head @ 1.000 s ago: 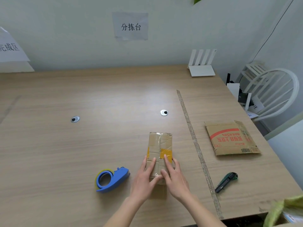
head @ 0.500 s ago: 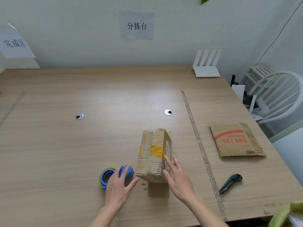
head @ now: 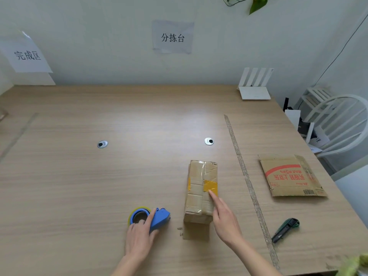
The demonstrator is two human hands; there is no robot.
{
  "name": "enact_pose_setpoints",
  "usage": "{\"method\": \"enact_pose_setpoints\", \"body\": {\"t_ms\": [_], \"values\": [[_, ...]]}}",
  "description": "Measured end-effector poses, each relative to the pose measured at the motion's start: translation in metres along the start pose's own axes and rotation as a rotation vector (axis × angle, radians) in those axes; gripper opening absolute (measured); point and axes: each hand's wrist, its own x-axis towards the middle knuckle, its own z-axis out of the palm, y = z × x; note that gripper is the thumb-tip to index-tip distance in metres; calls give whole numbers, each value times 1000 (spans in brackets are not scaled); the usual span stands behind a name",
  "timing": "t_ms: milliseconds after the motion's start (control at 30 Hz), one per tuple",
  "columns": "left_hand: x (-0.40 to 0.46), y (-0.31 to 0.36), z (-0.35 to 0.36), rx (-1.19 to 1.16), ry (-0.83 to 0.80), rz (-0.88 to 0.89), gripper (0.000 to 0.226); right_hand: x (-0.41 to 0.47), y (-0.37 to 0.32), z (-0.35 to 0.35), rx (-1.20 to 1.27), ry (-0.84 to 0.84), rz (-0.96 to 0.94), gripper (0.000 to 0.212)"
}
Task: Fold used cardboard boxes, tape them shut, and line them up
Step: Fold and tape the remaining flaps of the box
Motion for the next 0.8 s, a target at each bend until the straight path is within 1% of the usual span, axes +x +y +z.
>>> {"method": "enact_pose_setpoints", "body": {"t_ms": [67,133,200,233,300,333,433,467,533,600,667,733,800], "values": [[4,0,-11,-24,-8,14,66,-2,1,-3,-19,-19,0,58],[8,7,-33,-43,7,67,59,-2,-5,-8,-67,23,14,55],[10,19,-65,-91,67,112,53,1,-22,-15,-92,91,-46,53],[10,26,-82,-129,94,133,50,5,-34,-19,-70,92,-96,52],[14,39,-117,-204,126,164,47,14,-64,-28,49,6,-159,52],[17,45,-134,-223,144,186,47,20,-80,-34,144,-68,-145,54],[24,60,-182,-227,245,295,47,35,-126,-53,513,-263,-16,63],[25,64,-197,-225,301,335,48,40,-138,-61,603,-287,-2,65],[24,67,-226,-238,413,382,52,48,-156,-78,677,-295,-17,63],[22,68,-252,-267,468,387,56,52,-174,-93,661,-313,-53,54],[20,69,-275,-262,475,392,60,50,-192,-107,610,-311,-91,47],[20,69,-292,-245,467,415,64,46,-209,-120,572,-261,-124,44],[23,70,-307,-254,461,429,63,46,-221,-132,521,-211,-137,46]]}}
